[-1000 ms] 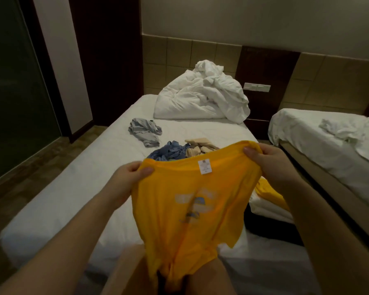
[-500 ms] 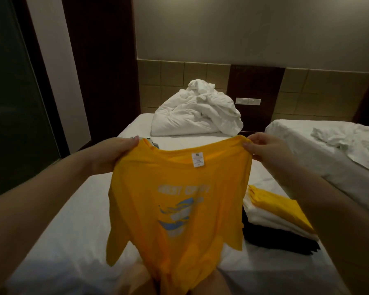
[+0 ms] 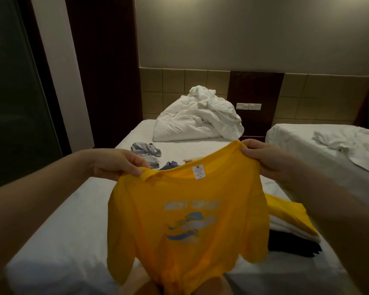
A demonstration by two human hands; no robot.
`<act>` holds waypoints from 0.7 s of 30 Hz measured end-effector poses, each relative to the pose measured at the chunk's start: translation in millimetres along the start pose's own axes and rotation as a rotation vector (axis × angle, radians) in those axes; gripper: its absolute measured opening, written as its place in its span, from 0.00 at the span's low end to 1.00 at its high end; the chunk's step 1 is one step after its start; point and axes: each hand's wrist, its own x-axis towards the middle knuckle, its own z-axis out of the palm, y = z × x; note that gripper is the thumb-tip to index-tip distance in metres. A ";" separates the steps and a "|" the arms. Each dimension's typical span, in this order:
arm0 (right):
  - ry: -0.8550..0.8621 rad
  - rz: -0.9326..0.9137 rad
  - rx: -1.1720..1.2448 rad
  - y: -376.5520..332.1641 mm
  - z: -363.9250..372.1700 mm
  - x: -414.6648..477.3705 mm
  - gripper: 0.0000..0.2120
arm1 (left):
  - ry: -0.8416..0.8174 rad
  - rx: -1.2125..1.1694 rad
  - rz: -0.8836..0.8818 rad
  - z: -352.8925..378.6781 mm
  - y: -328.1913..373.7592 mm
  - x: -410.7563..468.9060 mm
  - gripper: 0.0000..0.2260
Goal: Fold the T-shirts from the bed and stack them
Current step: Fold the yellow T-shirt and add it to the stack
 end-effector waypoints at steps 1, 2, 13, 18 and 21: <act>0.055 -0.048 -0.084 2.2 2.0 -0.2 0.13 | 0.025 -0.004 0.006 0.5 0.4 1.1 0.37; 0.126 -0.111 -0.192 4.0 4.1 -1.2 0.11 | 0.038 -0.014 0.010 0.5 0.7 1.9 0.36; 0.442 -0.372 -0.587 55.0 16.1 1.7 0.06 | -0.071 0.005 -0.094 19.3 2.9 0.7 0.26; 0.417 -0.308 -0.432 53.2 24.4 2.7 0.05 | -0.145 0.224 -0.176 13.8 -0.9 -2.8 0.10; 0.374 -0.289 -0.483 47.9 31.3 3.1 0.09 | -0.161 0.350 -0.211 12.5 -1.8 -5.7 0.08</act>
